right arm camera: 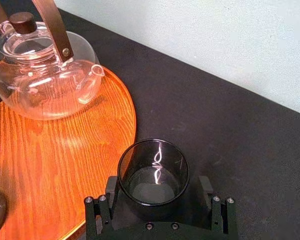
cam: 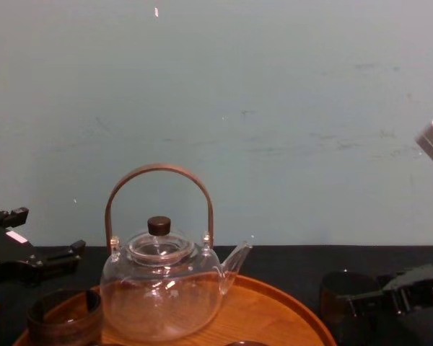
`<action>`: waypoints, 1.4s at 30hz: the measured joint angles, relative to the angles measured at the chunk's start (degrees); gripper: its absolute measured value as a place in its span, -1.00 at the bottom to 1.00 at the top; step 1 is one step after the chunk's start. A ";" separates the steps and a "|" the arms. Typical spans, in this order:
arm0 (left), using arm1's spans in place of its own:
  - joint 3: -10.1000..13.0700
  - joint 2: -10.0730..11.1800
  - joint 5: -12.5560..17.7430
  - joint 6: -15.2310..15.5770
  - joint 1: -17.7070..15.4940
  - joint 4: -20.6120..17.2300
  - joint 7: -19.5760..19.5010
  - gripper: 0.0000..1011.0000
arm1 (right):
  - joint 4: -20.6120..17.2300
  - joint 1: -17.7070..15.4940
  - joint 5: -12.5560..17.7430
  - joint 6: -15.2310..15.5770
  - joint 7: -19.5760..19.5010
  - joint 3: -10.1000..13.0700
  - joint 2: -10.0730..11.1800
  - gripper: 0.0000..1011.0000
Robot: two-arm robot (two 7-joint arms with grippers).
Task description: Pick up the glass from the table and place it on the tray.
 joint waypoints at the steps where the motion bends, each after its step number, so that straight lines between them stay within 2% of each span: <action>1: 0.00 0.00 0.00 0.00 0.00 0.00 0.00 0.98 | 0.16 0.08 -0.07 -0.01 0.03 0.00 -0.09 0.98; 23: 0.00 0.00 0.00 0.00 0.00 0.00 0.00 0.98 | 4.38 2.63 -2.10 -0.69 1.64 -0.25 -2.57 0.98; 42: 0.00 0.00 0.00 0.00 0.01 0.00 0.00 0.98 | 5.06 3.15 -3.77 -0.76 2.38 -1.06 -3.14 0.98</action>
